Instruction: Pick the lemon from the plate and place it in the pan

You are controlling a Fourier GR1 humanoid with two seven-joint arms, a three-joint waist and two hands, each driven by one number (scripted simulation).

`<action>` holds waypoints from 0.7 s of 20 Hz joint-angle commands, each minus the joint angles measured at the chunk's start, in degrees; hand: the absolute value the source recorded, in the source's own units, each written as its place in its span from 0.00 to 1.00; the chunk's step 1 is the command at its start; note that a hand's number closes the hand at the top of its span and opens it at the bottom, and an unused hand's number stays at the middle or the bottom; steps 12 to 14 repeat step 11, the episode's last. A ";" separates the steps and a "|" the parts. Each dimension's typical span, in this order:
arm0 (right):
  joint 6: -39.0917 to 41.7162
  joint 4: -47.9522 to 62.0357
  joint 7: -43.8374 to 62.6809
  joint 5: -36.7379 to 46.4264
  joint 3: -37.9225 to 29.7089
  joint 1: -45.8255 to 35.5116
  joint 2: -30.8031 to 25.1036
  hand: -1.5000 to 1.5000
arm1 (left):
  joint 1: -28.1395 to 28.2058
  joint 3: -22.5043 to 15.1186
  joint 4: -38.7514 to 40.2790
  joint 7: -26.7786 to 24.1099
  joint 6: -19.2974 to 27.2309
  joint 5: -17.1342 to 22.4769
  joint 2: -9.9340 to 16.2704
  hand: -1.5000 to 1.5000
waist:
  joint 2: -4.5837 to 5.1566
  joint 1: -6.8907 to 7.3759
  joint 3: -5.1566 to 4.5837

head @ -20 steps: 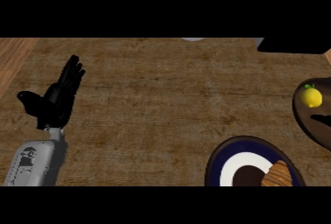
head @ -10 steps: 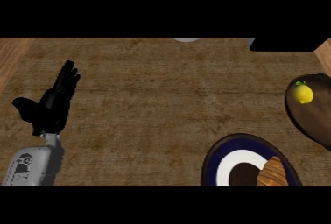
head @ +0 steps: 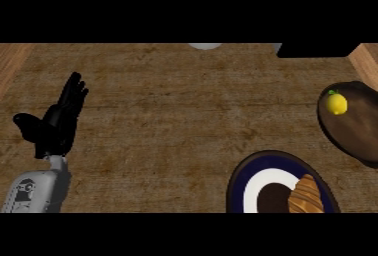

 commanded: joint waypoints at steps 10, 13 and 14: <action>15.40 -8.25 -6.87 -7.04 1.33 13.24 -2.68 0.00 | 3.38 1.45 -3.33 1.20 -2.36 1.68 2.07 0.50 | -0.31 -0.10 -0.15; 14.08 -9.91 -7.84 -6.50 2.84 13.84 -1.02 0.00 | 1.34 1.27 -0.19 -1.89 -1.01 0.39 0.97 0.50 | -0.10 -0.46 -0.16; 14.08 -9.91 -7.84 -6.50 2.84 13.84 -1.02 0.00 | 1.34 1.27 -0.19 -1.89 -1.01 0.39 0.97 0.50 | -0.10 -0.46 -0.16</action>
